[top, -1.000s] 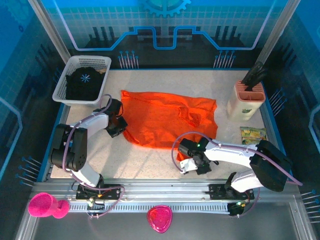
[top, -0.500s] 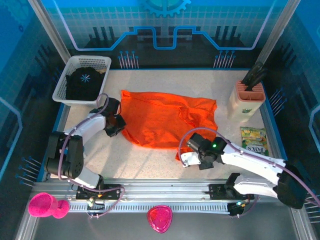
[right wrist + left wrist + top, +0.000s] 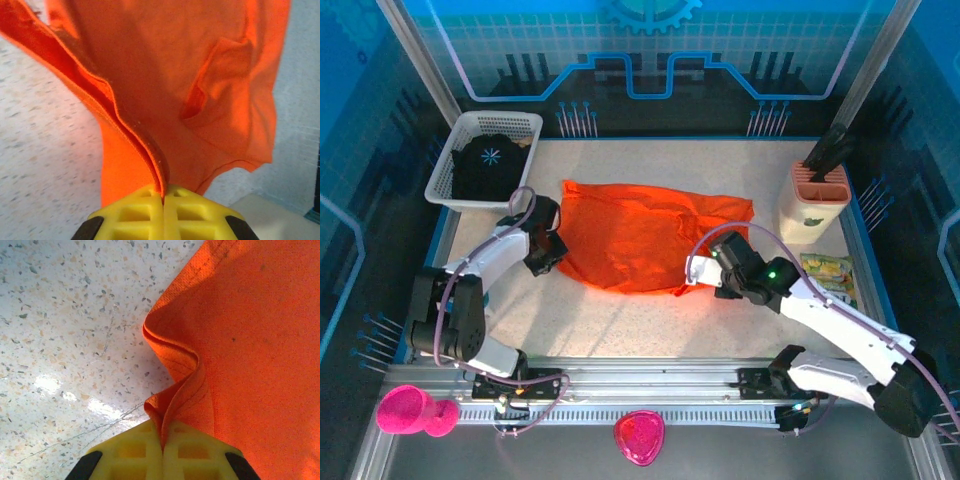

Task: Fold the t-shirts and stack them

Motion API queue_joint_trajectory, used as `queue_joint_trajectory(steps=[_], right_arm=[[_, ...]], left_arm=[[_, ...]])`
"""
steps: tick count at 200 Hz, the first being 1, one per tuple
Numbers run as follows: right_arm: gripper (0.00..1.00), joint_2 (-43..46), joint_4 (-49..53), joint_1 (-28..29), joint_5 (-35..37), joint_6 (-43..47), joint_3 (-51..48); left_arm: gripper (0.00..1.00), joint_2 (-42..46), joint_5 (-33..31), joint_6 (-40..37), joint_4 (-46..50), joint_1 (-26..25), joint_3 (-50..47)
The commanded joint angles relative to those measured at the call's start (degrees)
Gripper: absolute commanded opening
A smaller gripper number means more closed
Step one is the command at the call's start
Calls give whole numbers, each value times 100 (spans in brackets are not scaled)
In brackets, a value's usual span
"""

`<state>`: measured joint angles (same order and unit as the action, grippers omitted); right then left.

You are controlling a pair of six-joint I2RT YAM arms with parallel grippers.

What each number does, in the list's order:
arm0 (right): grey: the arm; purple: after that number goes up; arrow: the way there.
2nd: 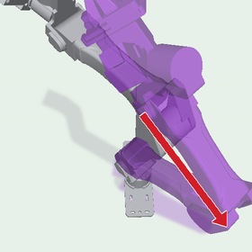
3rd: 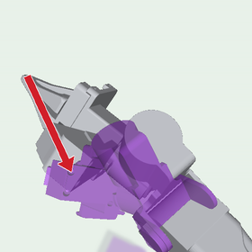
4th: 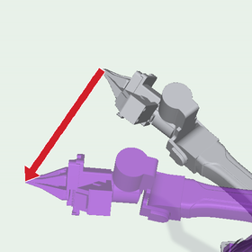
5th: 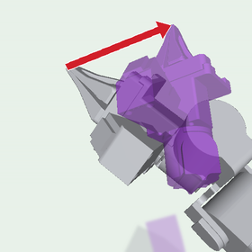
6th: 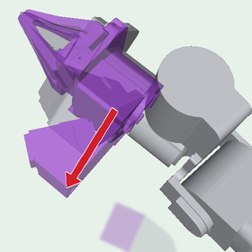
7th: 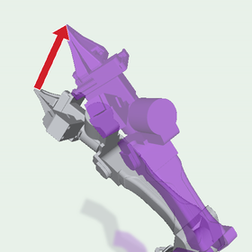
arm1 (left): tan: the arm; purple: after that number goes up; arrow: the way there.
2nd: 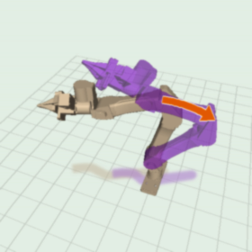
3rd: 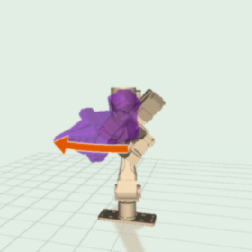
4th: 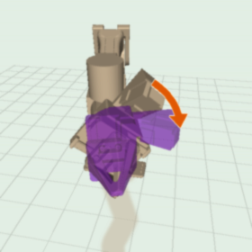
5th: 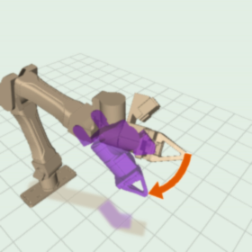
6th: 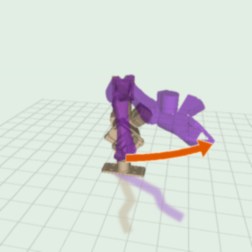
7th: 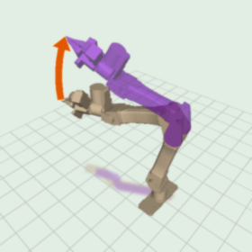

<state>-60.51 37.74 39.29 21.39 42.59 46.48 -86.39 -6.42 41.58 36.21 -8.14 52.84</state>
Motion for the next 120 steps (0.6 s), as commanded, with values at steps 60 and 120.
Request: queue_joint_trajectory(steps=[60,120], right_arm=[[0,-901,-1333,-873,-120,351,362],[0,-1470,-1780,-1449,-419,537,793]], left_arm=[[0,-593,-271,-140,262,211,798],[0,-1058,-402,-316,422,344,1377]])
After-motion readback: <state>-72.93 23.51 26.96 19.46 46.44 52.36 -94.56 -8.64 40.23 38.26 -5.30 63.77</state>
